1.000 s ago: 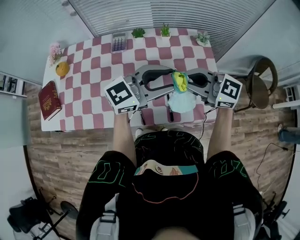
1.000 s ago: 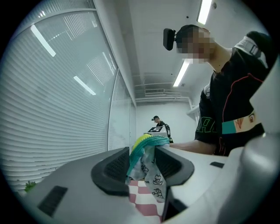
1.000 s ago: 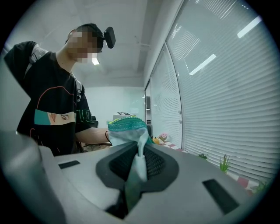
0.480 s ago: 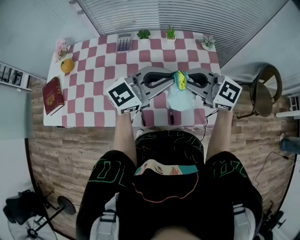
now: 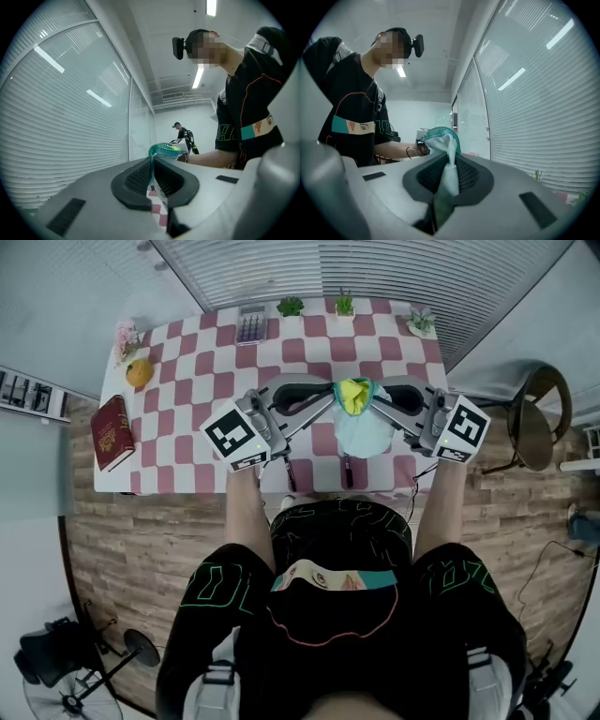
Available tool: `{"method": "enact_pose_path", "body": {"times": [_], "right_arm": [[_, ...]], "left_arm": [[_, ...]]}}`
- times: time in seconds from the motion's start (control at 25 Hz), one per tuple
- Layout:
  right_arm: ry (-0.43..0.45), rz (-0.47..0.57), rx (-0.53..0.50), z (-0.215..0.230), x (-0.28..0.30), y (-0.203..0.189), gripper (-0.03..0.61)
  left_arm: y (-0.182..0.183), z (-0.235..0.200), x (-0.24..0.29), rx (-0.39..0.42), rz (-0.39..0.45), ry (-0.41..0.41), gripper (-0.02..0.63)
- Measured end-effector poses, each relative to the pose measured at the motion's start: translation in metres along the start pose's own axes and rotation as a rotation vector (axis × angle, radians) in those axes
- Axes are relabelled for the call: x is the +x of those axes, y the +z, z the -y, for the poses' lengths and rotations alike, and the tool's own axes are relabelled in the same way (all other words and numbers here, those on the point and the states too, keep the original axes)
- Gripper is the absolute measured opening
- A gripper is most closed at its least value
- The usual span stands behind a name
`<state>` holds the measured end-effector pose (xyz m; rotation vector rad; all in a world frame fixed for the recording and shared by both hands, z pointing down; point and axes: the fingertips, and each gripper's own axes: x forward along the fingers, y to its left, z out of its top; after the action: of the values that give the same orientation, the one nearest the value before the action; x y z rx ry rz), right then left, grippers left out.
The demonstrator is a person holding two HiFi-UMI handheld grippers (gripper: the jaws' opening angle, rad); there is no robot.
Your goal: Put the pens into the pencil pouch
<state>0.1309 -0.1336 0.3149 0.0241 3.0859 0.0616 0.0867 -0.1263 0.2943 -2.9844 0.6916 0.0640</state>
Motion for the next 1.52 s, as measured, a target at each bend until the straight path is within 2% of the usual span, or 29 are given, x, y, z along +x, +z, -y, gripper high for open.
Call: {"method": "enact_pose_path", "body": {"times": [0.28, 0.44, 0.56, 0.84, 0.92, 1.04, 1.16, 1.32, 1.52], "right_arm": [[-0.049, 0.115, 0.075, 0.012, -0.019, 0.009, 0.008], [-0.035, 0.093, 0.069, 0.01, -0.011, 0.006, 0.004], [-0.059, 0.101, 0.077, 0.013, -0.012, 0.003, 0.003], [-0.089, 0.153, 0.202, 0.013, -0.008, -0.023, 0.005], [-0.128, 0.169, 0.254, 0.019, -0.008, -0.028, 0.005], [-0.249, 0.184, 0.312, 0.037, -0.012, -0.034, 0.005], [-0.314, 0.14, 0.307, 0.045, -0.007, -0.041, 0.005], [-0.365, 0.0, 0.27, 0.046, 0.009, -0.057, 0.005], [-0.444, -0.112, 0.277, 0.046, 0.02, -0.076, 0.005]], "left_arm": [[0.002, -0.017, -0.032, -0.014, 0.025, 0.081, 0.014], [-0.001, -0.021, -0.042, -0.012, 0.016, 0.1, 0.014], [0.0, -0.025, -0.054, -0.014, 0.025, 0.126, 0.013], [-0.005, -0.027, -0.068, 0.009, -0.014, 0.142, 0.012], [-0.01, -0.026, -0.07, 0.01, -0.043, 0.144, 0.012], [-0.02, -0.031, -0.075, 0.024, -0.114, 0.166, 0.012], [-0.033, -0.034, -0.08, 0.057, -0.207, 0.183, 0.012], [-0.048, -0.033, -0.086, 0.105, -0.337, 0.19, 0.012], [-0.056, -0.03, -0.094, 0.091, -0.353, 0.179, 0.014]]}}
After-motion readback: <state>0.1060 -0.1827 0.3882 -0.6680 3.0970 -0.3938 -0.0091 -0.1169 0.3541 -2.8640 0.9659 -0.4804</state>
